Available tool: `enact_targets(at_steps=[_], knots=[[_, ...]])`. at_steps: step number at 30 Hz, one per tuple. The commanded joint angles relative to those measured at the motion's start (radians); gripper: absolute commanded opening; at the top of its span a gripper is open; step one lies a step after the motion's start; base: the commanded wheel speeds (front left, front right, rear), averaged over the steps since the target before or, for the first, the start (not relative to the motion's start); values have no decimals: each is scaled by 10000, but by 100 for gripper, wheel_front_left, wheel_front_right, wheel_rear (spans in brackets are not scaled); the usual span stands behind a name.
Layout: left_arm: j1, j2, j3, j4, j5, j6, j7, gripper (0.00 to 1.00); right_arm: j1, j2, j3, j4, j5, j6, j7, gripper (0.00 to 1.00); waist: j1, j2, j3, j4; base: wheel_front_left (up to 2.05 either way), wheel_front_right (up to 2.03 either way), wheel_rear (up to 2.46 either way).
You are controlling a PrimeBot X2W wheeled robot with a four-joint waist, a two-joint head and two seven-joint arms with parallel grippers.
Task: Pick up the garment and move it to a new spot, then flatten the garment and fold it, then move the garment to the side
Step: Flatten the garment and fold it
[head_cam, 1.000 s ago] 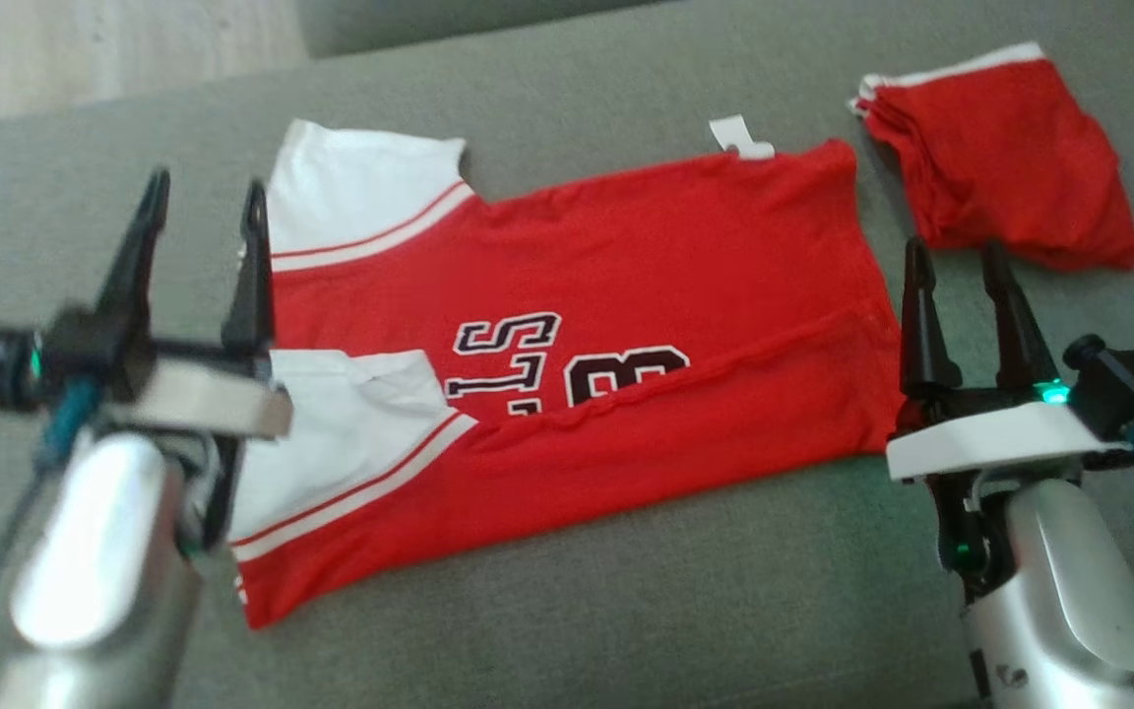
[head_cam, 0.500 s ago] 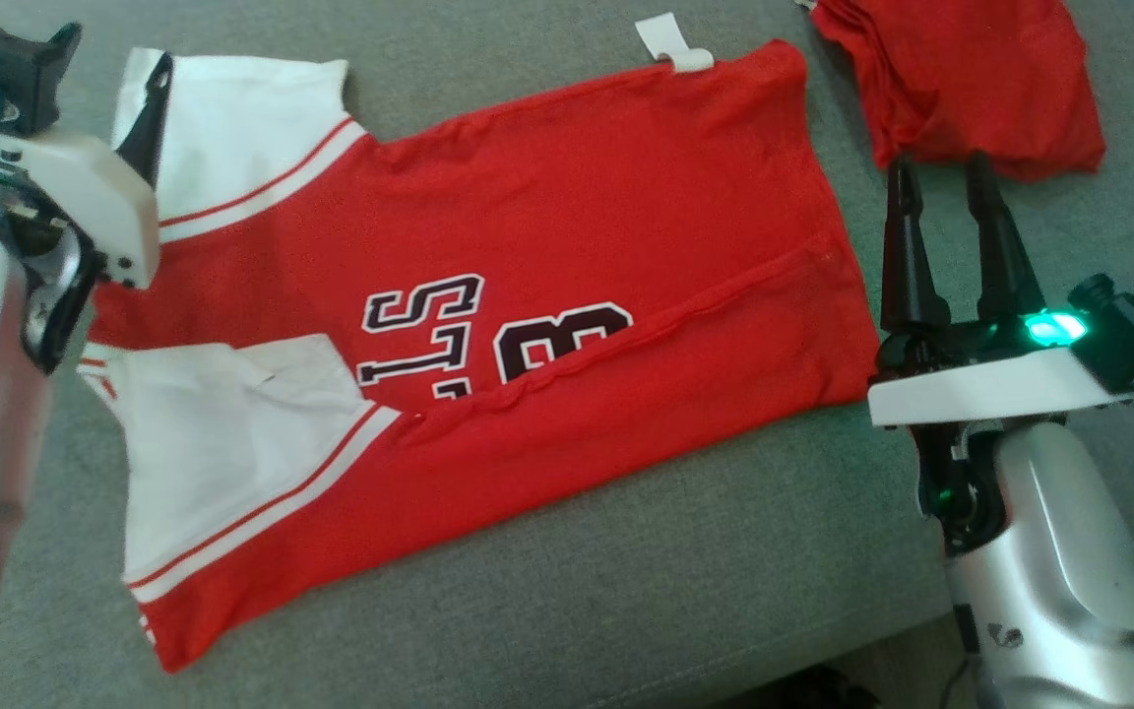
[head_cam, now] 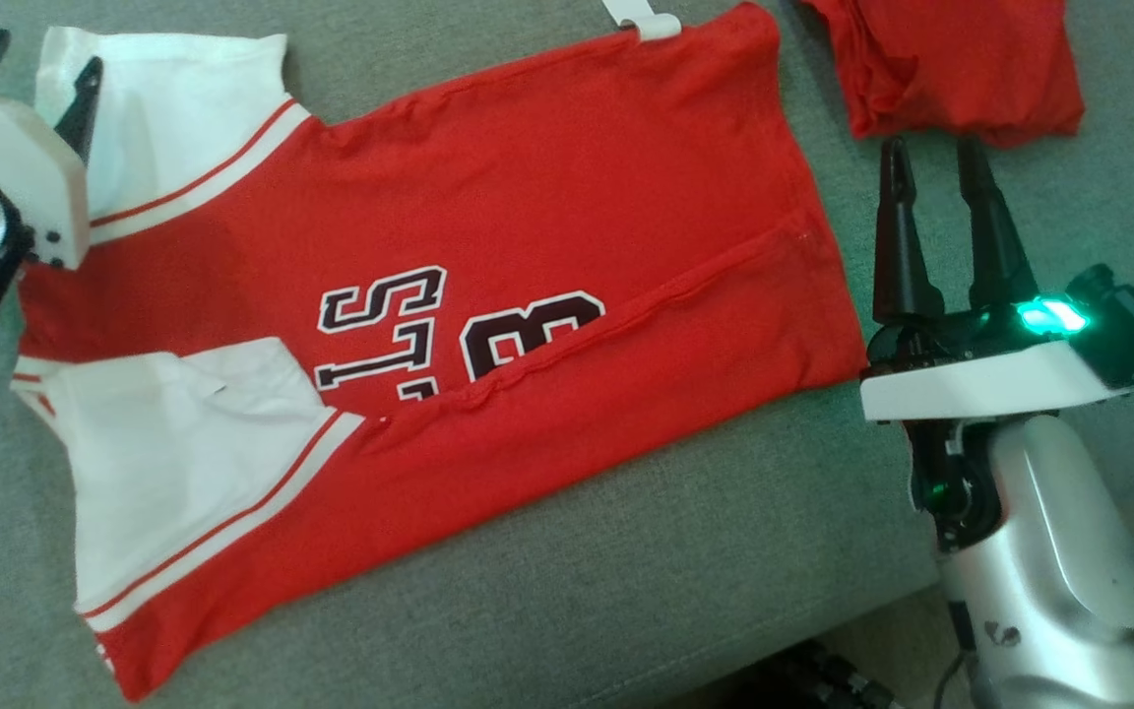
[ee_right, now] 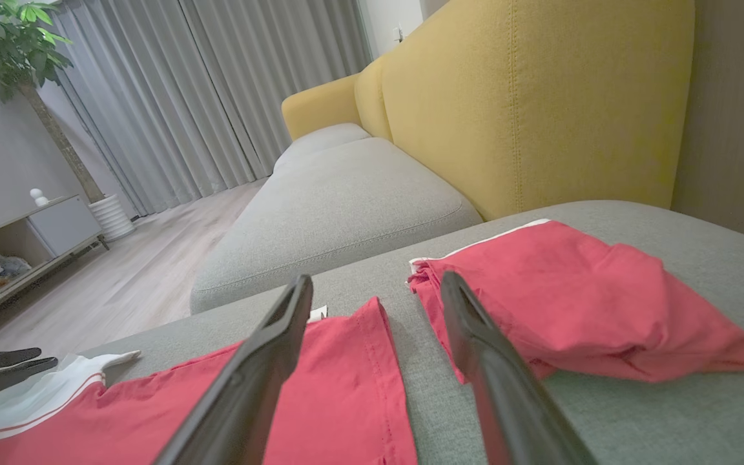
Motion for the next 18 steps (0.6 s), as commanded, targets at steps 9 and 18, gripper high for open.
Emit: enact_targets(at_steps=[9,18], knots=[[-1210,807,-318,710,-1089,18,1013,100,-246,22,316,-501,216,-7,-106,100,-1,0,361,-283,0,0,0],[-1360,782,-612,842,-2243,18,1671,100,-220,22,294,-452,234,-7,-106,100,-1,0,524,-325,0,0,0]])
